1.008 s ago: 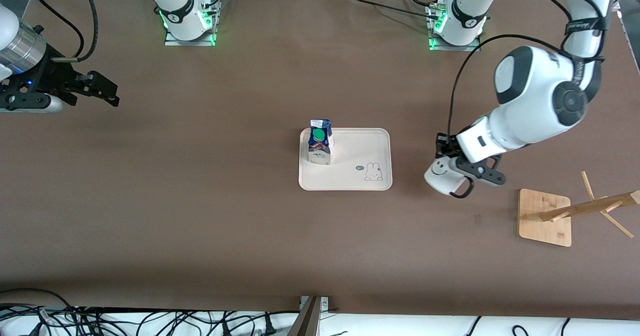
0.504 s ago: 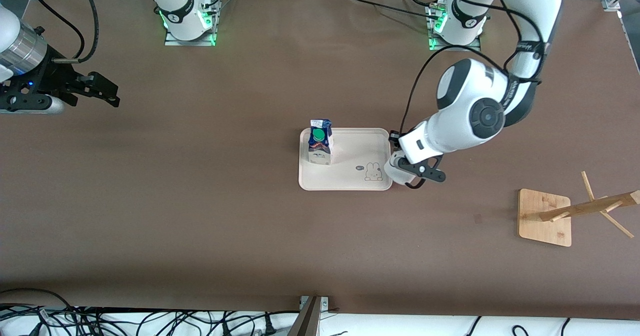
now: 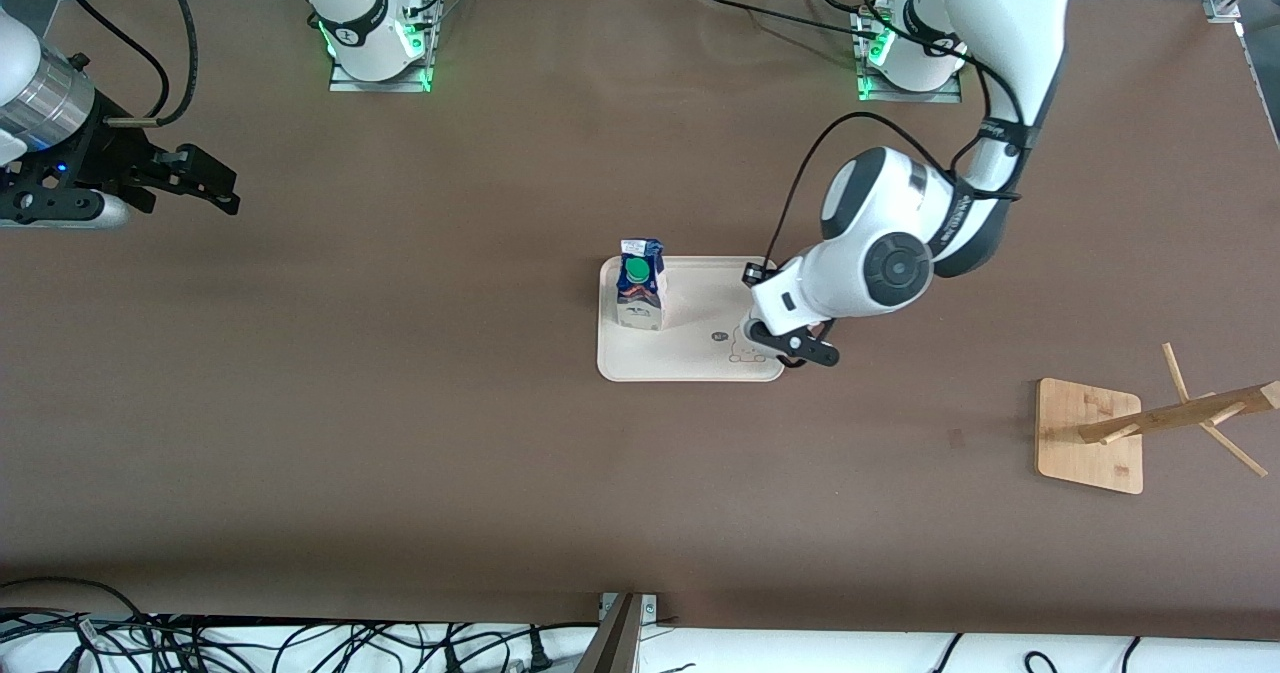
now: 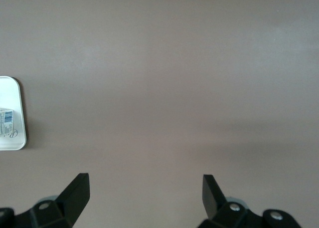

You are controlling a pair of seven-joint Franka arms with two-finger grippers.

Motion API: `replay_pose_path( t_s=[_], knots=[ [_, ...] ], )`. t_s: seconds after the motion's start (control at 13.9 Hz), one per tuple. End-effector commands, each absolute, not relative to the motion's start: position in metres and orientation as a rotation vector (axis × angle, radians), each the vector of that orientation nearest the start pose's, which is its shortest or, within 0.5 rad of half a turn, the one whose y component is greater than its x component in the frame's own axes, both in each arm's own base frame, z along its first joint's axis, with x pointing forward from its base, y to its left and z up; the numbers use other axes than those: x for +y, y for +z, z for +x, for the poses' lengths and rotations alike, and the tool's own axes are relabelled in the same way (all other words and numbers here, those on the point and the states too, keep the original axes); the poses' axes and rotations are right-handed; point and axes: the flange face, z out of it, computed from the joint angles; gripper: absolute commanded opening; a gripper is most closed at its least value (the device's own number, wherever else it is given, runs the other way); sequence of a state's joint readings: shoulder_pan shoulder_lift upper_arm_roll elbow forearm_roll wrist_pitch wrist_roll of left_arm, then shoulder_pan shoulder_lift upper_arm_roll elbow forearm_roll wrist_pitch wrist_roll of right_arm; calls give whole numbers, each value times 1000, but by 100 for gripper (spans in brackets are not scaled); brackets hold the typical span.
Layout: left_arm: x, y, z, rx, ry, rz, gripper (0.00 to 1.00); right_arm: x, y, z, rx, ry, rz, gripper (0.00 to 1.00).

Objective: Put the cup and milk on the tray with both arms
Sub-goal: 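Carry the mug toward the tray beside the milk carton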

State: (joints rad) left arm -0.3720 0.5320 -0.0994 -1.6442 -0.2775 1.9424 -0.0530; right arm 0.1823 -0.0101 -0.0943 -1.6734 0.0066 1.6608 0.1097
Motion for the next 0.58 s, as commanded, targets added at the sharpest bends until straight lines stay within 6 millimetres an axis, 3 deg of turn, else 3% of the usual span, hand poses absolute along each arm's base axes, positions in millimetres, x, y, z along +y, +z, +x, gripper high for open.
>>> replay_pose_path(
  t_s=[0.0, 0.36, 0.5],
  knots=[
    [-315, 286, 573, 452, 650, -3248, 0, 47, 594, 556, 47, 12, -3129, 100],
    [-334, 250, 555, 392, 777, -3188, 0, 47, 594, 555, 47, 14, -3129, 100],
    [-345, 249, 555, 400, 770, -3188, 0, 47, 594, 555, 47, 14, -3129, 100]
  ],
)
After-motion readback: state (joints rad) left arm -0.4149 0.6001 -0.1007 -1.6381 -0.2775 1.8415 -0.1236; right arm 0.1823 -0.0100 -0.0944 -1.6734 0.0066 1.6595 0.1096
